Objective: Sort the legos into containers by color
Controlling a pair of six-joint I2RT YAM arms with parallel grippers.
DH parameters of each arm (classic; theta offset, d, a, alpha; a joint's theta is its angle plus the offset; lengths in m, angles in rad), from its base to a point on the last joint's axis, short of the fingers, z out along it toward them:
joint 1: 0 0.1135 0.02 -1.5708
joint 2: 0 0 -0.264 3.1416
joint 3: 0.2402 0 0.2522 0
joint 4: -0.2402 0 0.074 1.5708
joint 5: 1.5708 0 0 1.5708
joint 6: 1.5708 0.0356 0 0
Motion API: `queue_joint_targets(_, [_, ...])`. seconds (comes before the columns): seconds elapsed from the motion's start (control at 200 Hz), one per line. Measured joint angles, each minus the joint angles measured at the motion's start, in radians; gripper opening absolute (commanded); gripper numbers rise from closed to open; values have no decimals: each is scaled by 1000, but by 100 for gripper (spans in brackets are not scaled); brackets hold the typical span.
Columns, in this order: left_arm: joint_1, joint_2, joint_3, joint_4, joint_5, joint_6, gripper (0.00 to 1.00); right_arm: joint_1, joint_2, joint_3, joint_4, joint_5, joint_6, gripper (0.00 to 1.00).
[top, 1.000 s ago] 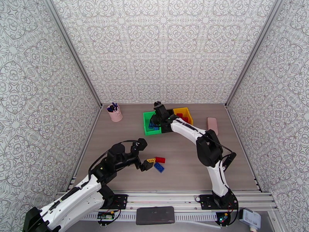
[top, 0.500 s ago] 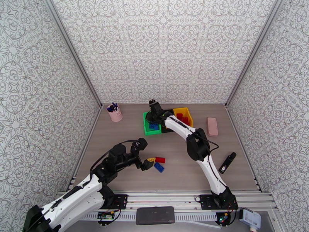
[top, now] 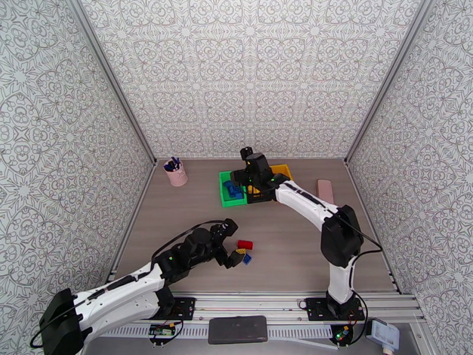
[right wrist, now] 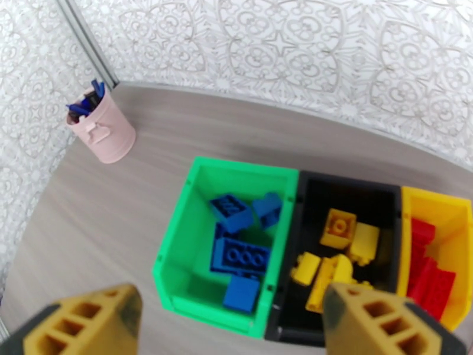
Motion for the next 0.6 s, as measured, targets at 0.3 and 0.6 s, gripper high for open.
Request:
queue_joint_targets(0.3, [-98, 239, 110, -104, -108, -96, 100, -75, -171, -286, 32, 18, 19, 88])
queue_joint_targets(0.6, [-111, 414, 202, -203, -148, -193, 100, -75, -223, -330, 45, 14, 17, 89])
